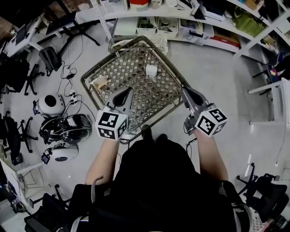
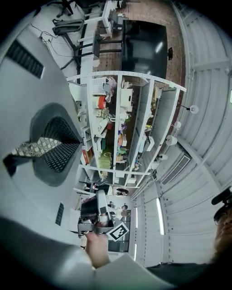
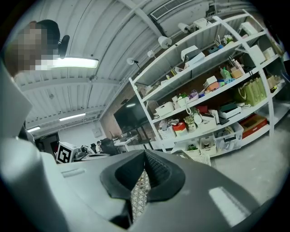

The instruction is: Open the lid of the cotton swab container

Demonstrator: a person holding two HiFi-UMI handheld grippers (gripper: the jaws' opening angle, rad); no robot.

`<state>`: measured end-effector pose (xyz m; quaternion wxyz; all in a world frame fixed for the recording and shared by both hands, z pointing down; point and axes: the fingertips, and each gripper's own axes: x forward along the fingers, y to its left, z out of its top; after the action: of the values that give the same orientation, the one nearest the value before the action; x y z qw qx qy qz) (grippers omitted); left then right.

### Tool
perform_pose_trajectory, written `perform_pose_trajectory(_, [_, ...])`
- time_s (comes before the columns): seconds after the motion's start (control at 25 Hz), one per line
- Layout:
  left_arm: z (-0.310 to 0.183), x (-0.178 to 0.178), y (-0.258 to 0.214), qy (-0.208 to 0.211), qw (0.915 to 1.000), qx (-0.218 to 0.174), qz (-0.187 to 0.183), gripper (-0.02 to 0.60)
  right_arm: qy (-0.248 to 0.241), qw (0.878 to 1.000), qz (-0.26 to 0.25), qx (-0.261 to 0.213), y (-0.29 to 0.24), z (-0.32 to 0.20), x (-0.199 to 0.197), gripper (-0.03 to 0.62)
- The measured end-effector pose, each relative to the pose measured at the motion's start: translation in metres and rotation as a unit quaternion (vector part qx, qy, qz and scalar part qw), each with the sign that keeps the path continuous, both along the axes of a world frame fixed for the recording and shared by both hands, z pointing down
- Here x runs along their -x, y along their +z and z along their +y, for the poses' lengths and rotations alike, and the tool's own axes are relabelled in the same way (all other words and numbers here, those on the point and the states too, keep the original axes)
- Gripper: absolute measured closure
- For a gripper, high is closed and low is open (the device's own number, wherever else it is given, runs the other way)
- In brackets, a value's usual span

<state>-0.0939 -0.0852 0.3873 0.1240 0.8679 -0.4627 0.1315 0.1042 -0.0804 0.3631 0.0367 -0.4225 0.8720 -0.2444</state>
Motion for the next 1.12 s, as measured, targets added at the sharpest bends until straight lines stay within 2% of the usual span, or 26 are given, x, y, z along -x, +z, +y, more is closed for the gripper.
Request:
perform_pose_trajectory(0.2, [-0.022,0.009,0.006,0.009,0.9999,0.008,0.007,0.577,-0.008,1.0,0.008,0.013,0.007,-0.018,0.021,0.58])
perform_pose_trajectory(0.4, [-0.039,0.009,0.015,0.011,0.9998,0.017,0.008,0.578,-0.011,0.999,0.01,0.036,0.022,-0.036,0.022,0.568])
perform_pose_trajectory(0.64, [-0.069,-0.003,0.041,0.022,0.9989,0.037,-0.019,0.577,-0.027,0.998,0.016,0.054,0.049,-0.07,0.017,0.551])
perform_pose_trajectory(0.88, [-0.097,-0.007,0.076,0.024,0.9974,0.06,-0.033,0.577,-0.039,0.995,0.015,0.093,0.091,-0.094,0.012,0.539])
perform_pose_trajectory(1.12, [-0.115,-0.022,0.119,0.058,0.9936,0.082,-0.051,0.575,-0.044,0.991,0.024,0.122,0.126,-0.111,0.0,0.539])
